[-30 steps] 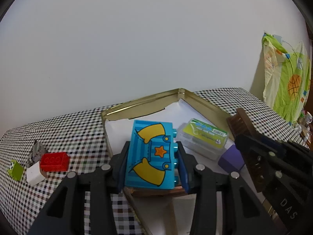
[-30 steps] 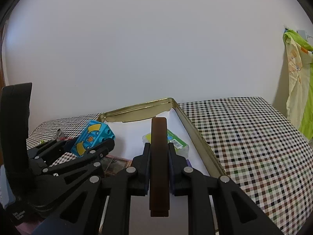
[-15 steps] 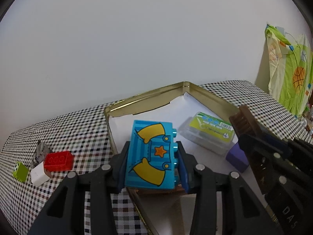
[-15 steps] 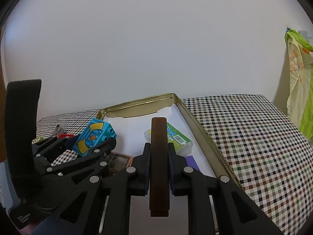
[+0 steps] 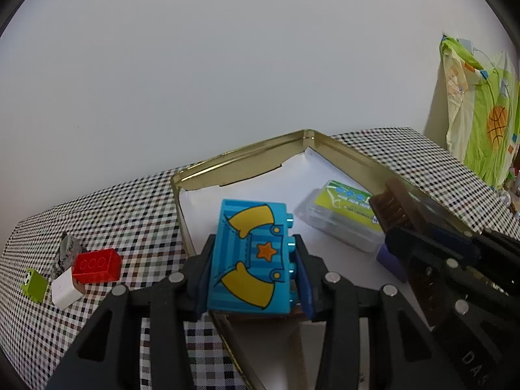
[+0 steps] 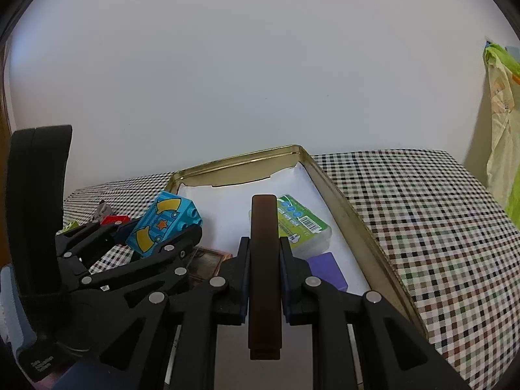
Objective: Organize rigid objects
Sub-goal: 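Carry the blue brick and brown bar over the gold tray with both grippers, then open both grippers to drop the blue brick and brown bar in the tray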
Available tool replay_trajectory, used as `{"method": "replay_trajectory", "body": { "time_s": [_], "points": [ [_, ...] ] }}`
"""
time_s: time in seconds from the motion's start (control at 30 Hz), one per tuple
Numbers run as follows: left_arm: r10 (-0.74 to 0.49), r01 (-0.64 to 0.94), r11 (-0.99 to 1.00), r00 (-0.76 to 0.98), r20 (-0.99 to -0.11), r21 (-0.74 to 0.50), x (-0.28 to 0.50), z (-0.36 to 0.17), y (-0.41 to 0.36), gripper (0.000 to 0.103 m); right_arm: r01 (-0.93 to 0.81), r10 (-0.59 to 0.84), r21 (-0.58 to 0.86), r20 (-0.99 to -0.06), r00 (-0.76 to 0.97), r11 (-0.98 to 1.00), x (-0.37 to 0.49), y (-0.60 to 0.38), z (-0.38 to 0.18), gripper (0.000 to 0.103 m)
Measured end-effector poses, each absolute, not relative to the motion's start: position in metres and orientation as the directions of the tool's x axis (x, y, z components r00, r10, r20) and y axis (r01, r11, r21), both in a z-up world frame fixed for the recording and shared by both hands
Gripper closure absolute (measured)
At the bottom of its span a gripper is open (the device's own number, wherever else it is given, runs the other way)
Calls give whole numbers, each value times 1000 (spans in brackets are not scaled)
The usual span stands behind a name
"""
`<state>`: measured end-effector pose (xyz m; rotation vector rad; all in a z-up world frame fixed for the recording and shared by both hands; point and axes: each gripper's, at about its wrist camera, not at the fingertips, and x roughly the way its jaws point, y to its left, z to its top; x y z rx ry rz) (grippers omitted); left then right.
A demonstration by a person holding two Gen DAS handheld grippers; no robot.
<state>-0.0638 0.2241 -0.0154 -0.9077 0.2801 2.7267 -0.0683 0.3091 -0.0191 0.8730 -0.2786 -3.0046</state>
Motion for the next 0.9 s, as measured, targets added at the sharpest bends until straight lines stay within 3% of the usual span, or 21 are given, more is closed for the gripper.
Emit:
{"method": "replay_trajectory", "body": {
  "time_s": [0.4,0.47,0.5,0.53,0.6,0.67,0.77,0.9],
  "points": [
    [175,-318,-938,-774,-608,134,-65,-16,225,62,-41,-70,191,-540,-839,-981,-70,310,-21,85],
    [156,-307,-939,-782,-604,154,-65,-17,226,57,-43,-72,200,-536,-841,-979,-69,312,-21,85],
    [151,-303,-940,-783,-603,158,-64,-17,226,46,-45,-72,205,-529,-846,-978,-67,313,-20,84],
    [146,-297,-941,-788,-598,161,-64,-16,226,39,-53,-64,210,-515,-855,-976,-64,314,-18,80],
    [156,-291,-944,-808,-569,154,-60,-12,224,10,-71,-44,219,-480,-876,-973,-57,317,-15,60],
    [141,-258,-952,-846,-515,163,-53,-5,221,2,-98,-6,226,-420,-907,-969,-47,321,-8,24],
    [163,-261,-956,-850,-500,133,-52,0,217,1,-150,70,227,-326,-943,-962,-32,328,2,22],
    [182,-263,-961,-841,-509,91,-55,0,211,1,-247,169,246,-298,-940,-937,-24,343,5,22]
  ]
}}
